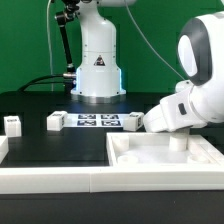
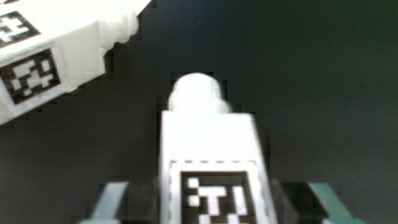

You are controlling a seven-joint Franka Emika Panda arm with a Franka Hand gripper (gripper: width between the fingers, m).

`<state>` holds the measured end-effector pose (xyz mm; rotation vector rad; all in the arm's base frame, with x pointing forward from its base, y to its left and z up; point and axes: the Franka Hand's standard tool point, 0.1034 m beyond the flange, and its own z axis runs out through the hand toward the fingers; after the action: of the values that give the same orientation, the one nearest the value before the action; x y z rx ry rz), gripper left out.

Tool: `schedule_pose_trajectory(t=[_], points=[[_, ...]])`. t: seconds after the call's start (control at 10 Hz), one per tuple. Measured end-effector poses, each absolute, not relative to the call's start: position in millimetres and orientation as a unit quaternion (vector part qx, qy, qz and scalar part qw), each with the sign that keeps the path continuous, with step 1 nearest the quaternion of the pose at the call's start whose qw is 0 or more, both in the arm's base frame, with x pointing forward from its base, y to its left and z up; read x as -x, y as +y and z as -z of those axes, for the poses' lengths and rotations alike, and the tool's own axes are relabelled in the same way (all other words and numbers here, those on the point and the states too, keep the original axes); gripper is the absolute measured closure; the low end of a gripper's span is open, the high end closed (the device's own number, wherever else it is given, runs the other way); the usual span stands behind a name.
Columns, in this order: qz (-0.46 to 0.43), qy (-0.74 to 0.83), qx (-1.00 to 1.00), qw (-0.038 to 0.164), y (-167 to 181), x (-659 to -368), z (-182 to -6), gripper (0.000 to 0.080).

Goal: Assemble square table

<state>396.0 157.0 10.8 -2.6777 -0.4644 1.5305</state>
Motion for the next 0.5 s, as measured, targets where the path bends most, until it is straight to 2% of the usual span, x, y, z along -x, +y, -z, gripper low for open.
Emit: schedule_pose_trajectory(t=[0.3,0.5], points=[[-0.49,-0.151,0.859,0.012,157,-396,-11.2,0.0512],[-0.485,-0.154,0.861,0.021,154,-403,-22.9,0.0512]])
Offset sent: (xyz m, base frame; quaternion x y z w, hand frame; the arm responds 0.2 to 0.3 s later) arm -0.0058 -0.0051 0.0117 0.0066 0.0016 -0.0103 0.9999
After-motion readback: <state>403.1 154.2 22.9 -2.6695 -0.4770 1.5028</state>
